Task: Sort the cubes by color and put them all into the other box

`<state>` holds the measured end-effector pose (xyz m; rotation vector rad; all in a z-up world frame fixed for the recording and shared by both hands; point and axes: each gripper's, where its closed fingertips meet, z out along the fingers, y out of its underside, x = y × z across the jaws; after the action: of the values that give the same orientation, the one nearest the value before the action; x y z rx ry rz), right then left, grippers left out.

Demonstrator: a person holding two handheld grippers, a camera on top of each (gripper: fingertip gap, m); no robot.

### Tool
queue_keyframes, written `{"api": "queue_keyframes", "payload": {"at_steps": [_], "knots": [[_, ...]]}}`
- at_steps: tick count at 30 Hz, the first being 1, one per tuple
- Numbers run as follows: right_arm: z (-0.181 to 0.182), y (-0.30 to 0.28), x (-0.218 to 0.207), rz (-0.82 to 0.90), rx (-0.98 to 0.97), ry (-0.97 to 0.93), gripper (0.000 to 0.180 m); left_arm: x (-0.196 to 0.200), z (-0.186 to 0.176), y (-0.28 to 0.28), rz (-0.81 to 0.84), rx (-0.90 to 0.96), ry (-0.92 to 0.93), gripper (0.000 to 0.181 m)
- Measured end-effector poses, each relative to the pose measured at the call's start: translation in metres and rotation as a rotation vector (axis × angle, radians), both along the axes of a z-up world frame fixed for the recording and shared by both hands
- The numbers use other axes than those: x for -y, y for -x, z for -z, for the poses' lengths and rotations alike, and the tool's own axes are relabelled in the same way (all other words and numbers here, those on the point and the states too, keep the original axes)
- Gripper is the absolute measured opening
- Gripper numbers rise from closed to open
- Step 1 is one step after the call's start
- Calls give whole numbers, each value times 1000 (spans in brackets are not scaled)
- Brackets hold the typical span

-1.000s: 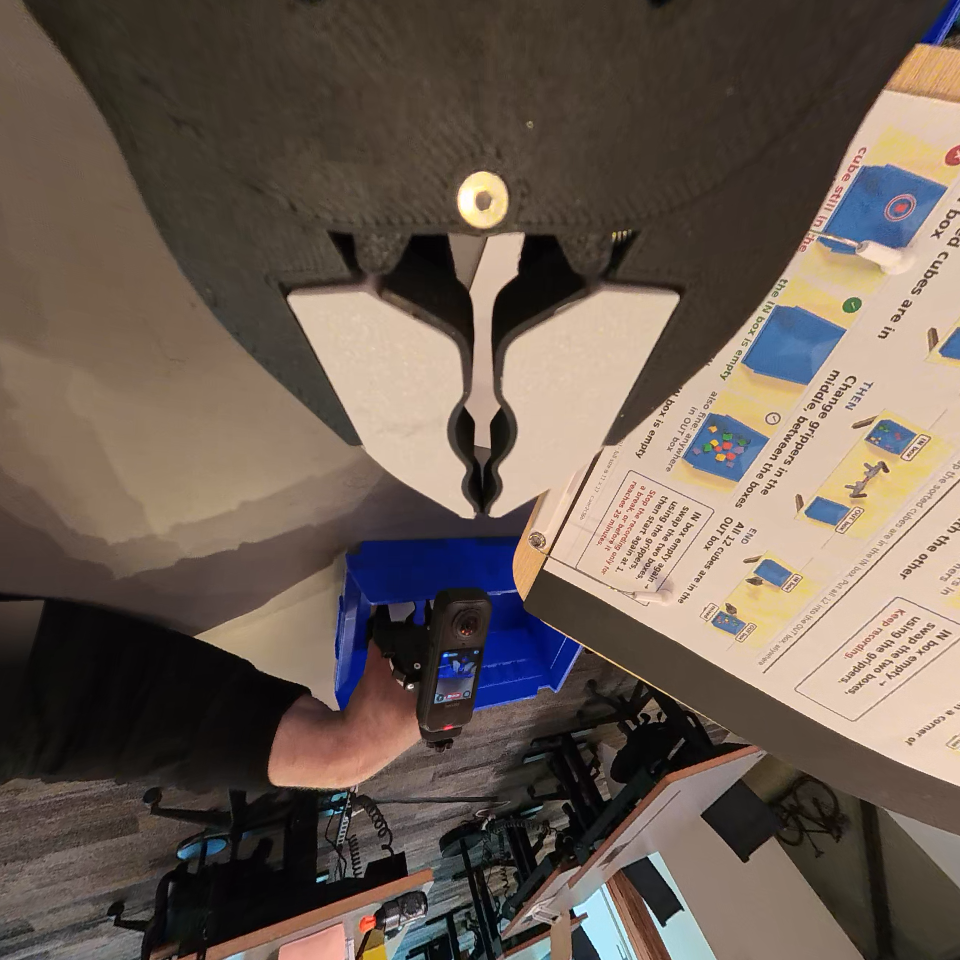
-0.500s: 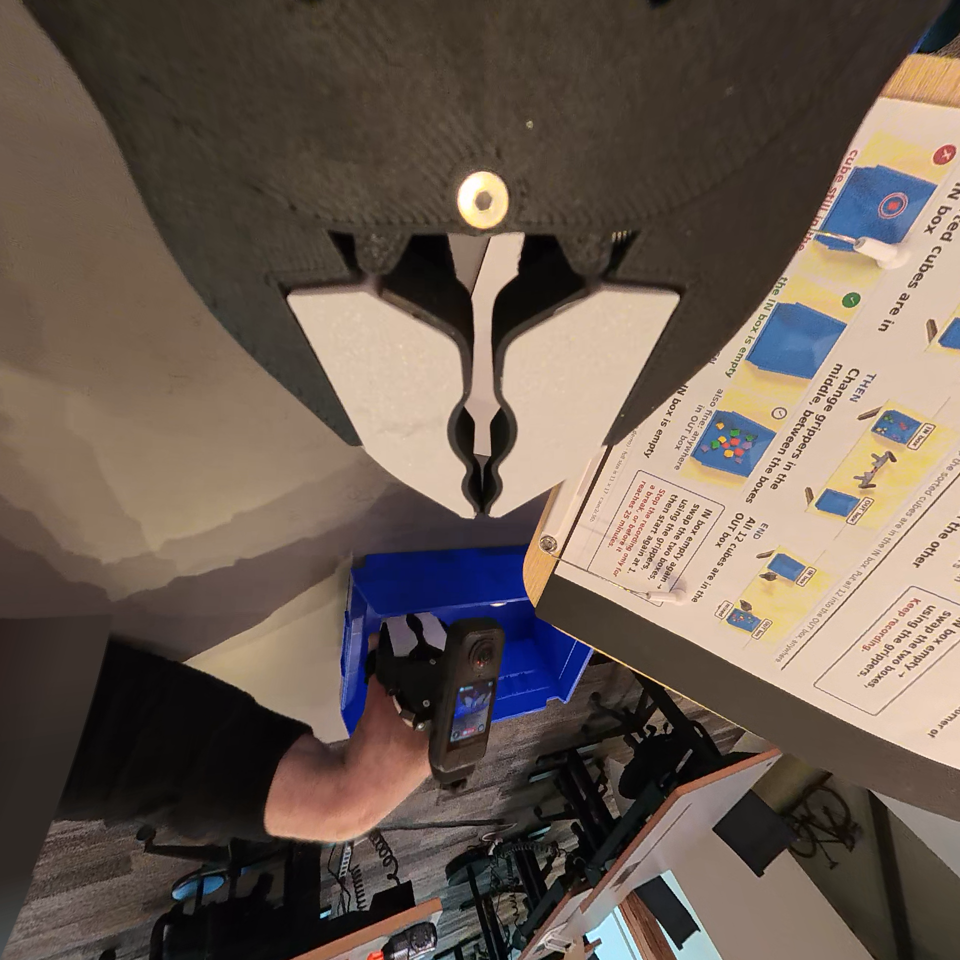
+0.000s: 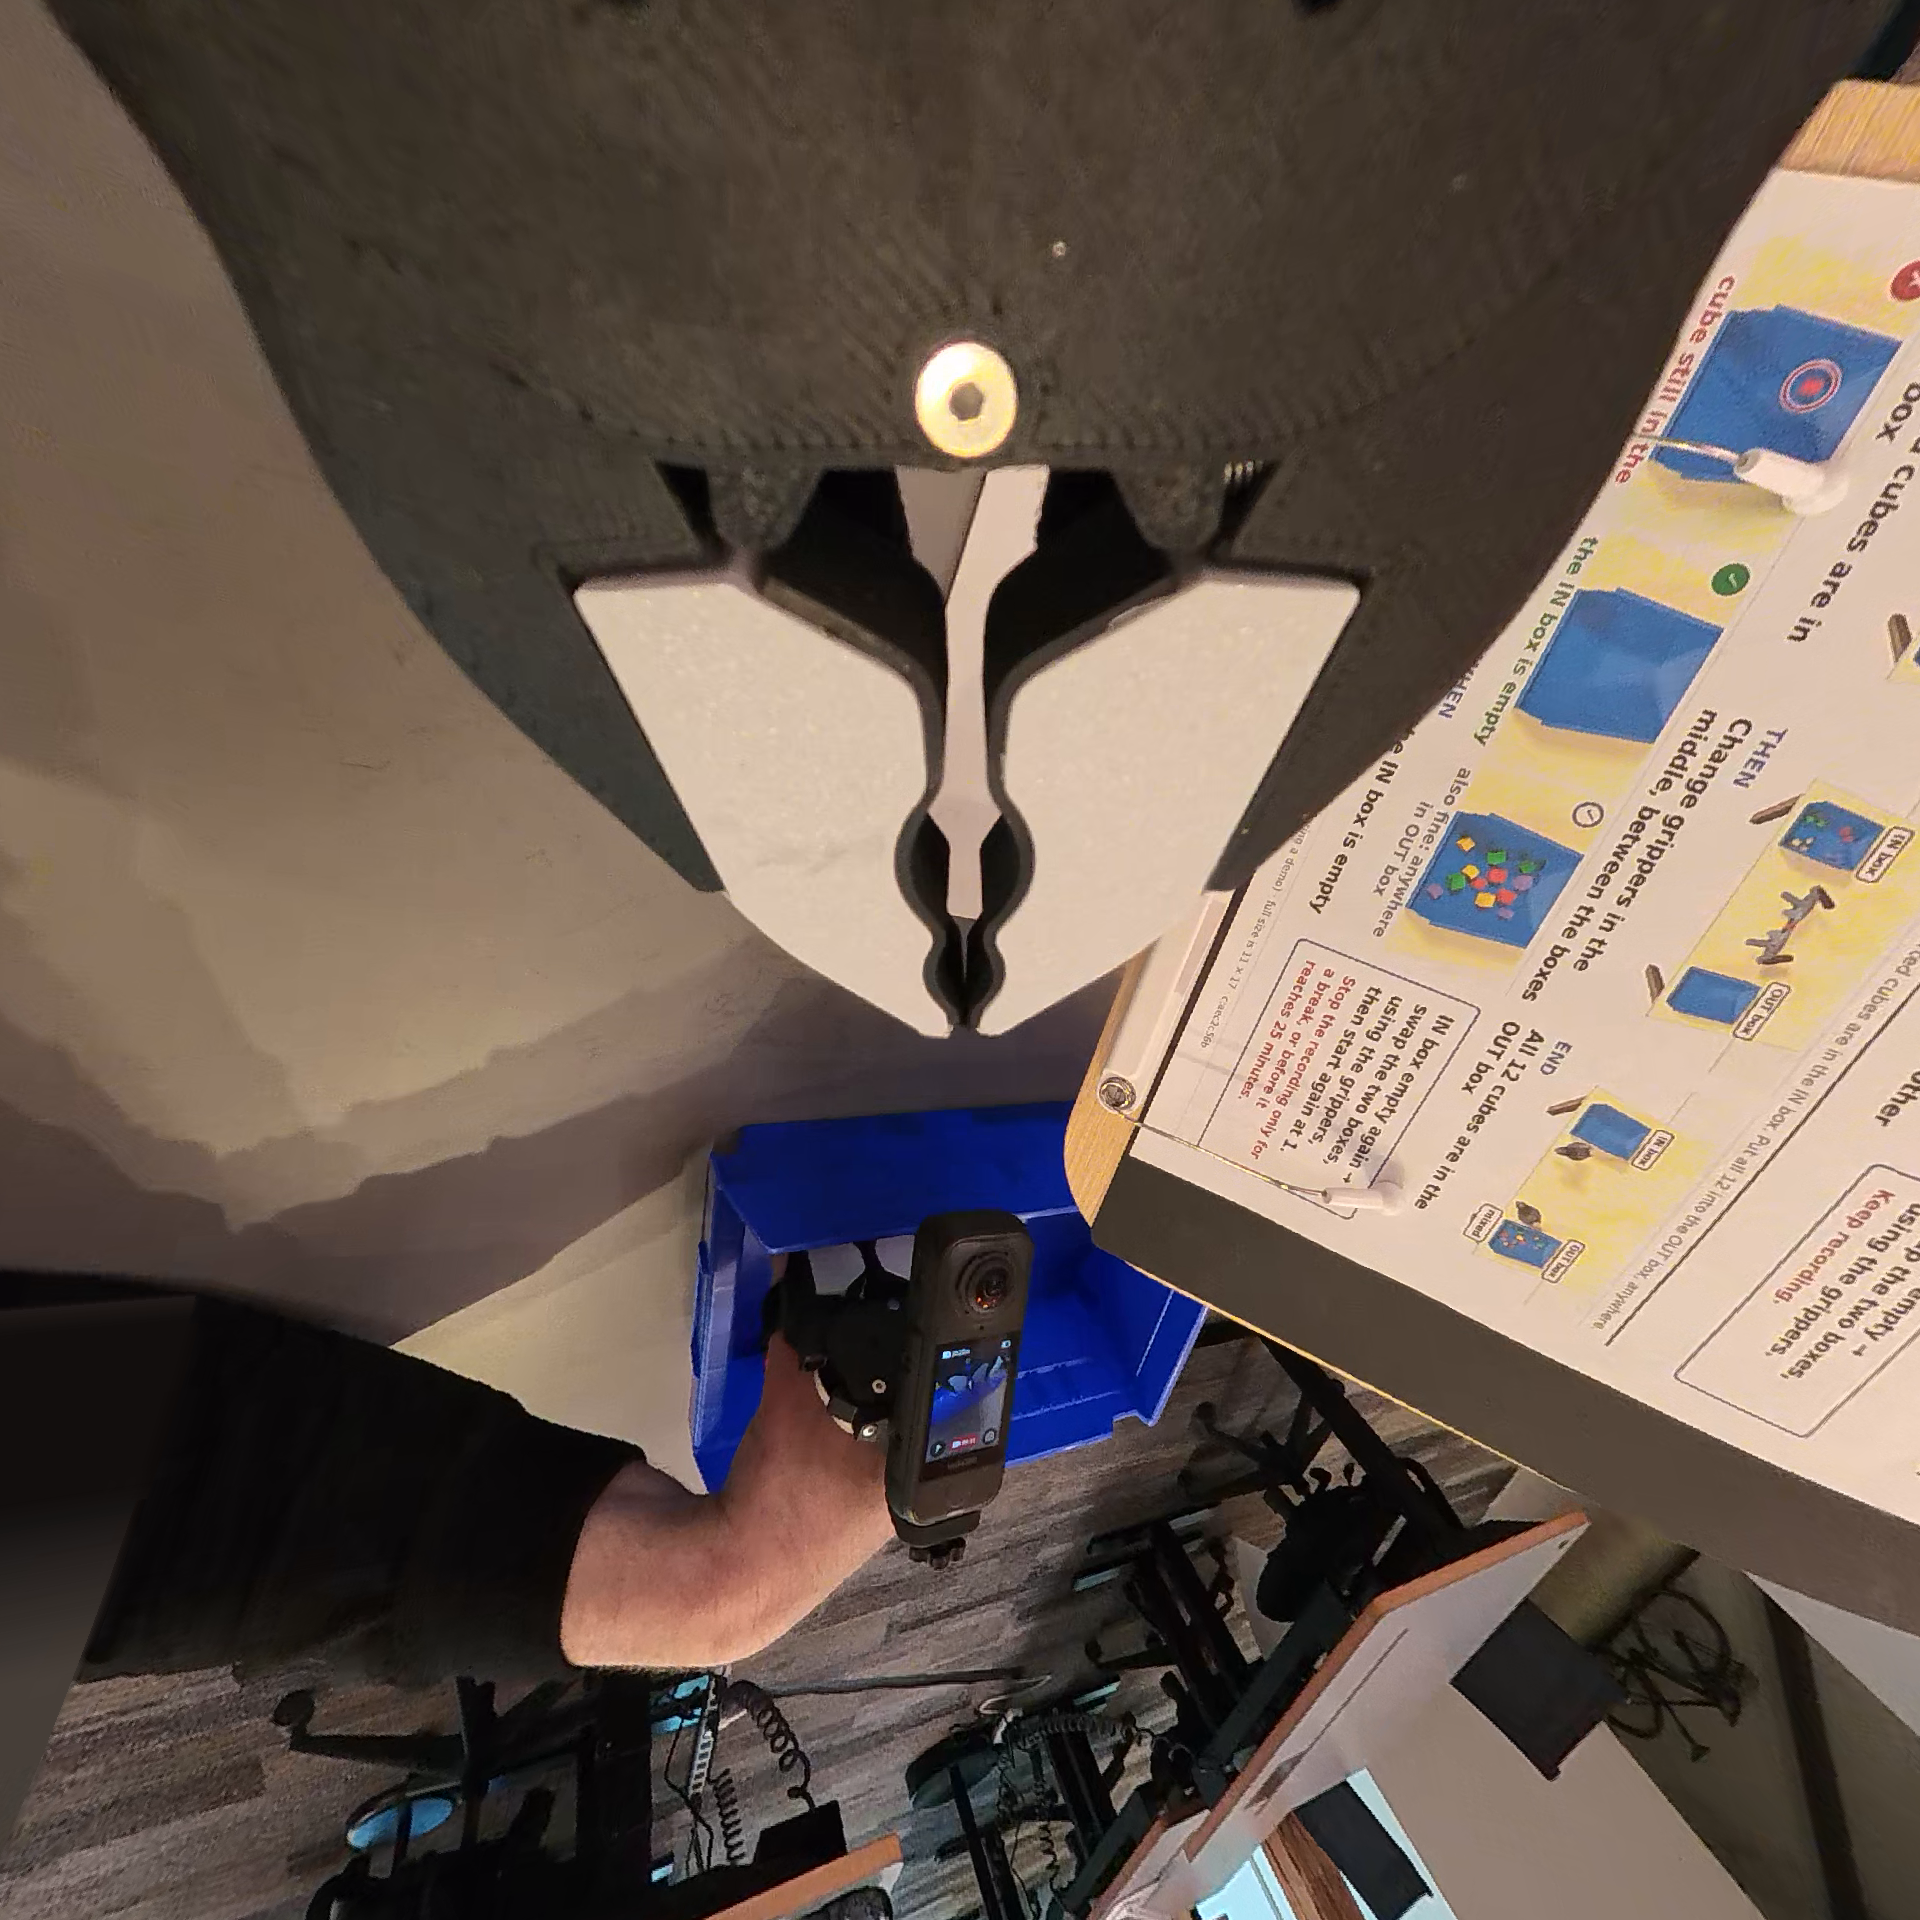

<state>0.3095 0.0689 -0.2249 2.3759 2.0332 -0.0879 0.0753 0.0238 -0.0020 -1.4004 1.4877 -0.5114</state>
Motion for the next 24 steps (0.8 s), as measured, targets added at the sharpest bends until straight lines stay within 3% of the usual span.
{"api": "queue_keyframes", "payload": {"at_steps": [1, 13, 24], "knots": [[0, 0, -1, 0, 0, -6, 0, 0, 1, 0, 0, -3, 0, 0], [-8, -18, -28, 66, 12, -138, 0, 2, 3, -2, 4, -19, -3, 0], [-5, -11, -25, 43, -9, -112, 0, 0, 9, -4, 5, -34, 3, 0]]}}
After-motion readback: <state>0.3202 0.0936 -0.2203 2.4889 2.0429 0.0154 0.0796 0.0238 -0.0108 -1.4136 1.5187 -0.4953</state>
